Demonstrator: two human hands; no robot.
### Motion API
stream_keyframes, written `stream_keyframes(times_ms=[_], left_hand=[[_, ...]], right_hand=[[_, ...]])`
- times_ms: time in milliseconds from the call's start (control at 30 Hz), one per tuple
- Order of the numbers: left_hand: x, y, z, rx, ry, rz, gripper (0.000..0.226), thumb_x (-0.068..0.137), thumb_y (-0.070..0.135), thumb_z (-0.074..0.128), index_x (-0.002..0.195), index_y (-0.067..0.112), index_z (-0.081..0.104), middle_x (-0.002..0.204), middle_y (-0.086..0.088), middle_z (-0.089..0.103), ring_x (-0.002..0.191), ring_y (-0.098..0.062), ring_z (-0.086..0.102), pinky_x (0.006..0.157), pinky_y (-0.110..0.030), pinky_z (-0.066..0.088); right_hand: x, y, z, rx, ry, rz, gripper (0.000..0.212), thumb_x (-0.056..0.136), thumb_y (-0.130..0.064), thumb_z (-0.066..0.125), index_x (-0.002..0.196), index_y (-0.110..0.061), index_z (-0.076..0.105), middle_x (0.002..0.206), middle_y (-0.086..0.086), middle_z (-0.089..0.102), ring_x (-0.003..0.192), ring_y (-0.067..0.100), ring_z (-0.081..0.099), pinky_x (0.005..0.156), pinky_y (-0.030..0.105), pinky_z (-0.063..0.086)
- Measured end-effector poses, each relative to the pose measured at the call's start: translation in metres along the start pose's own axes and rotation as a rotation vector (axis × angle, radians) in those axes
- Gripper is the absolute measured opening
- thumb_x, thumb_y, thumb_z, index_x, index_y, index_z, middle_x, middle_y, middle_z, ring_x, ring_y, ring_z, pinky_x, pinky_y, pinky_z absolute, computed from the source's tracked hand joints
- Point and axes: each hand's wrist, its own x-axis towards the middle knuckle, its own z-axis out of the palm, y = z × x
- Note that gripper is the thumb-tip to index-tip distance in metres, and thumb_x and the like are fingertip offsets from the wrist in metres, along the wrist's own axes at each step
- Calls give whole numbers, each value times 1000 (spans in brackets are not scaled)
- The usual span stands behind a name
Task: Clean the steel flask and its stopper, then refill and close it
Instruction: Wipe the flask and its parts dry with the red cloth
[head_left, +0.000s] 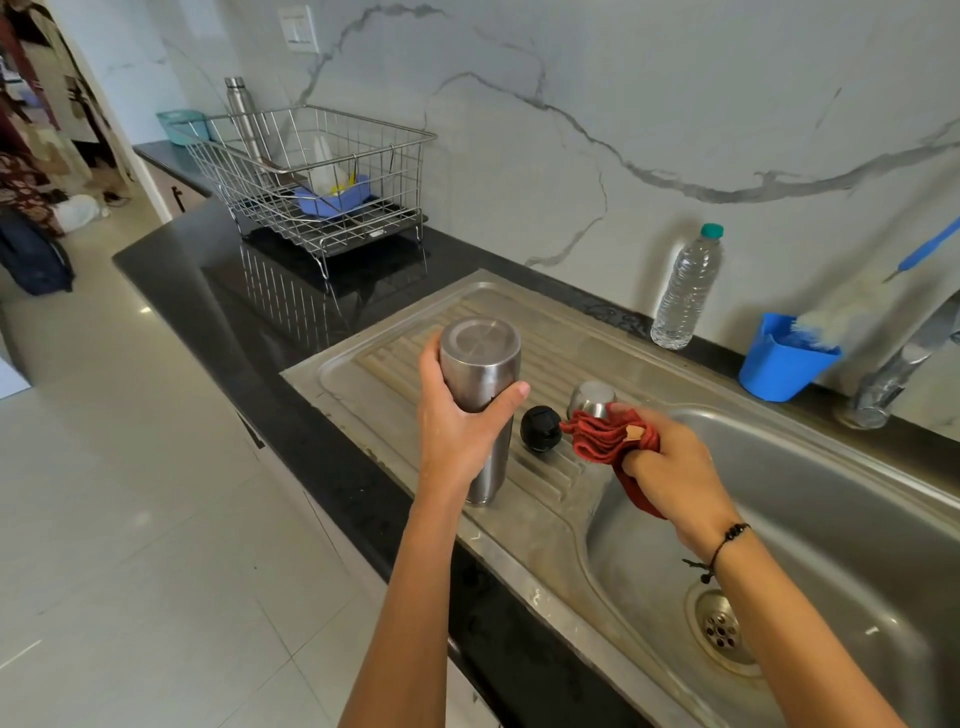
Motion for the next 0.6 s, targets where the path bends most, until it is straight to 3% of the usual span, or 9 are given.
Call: stream_keyframes(times_ms=[100,233,400,500,600], left_hand=[[1,-2,-3,31,-12,12,89,71,24,83,139,31,27,130,10,47,118,-6,49,97,-29,45],[1,0,-5,63,-31,27,93,72,25,82,143,28,23,134,9,44,121,-8,47,102,-34,44],[-2,0,-12,114,-30,101,95,71,31,82,143,31,20,140,10,35,128,-6,39,108,-36,39],[-2,11,-10,262,114,322,90,67,51,71,141,28,23,141,8,30,134,-9,30,113,-41,31],[-3,33,5,344,267,651,74,74,44,67,134,16,34,136,-12,39,129,-23,37,110,-43,34]], right_hand=[[-1,0,1,6,-11,5,53,81,11,44,109,-29,63,94,1,65,78,8,55,65,14,42],[-4,0,3,-2,-12,7,53,82,10,44,116,-27,62,99,-1,64,93,13,54,76,21,38],[-7,0,2,7,-16,3,48,83,10,45,109,-28,62,86,-6,60,77,3,51,64,11,36],[-7,0,2,25,-1,20,49,83,10,46,111,-27,62,92,-6,61,92,13,54,76,21,40],[-6,1,2,44,33,38,51,83,9,46,119,-23,61,108,-1,63,108,17,53,93,28,41]])
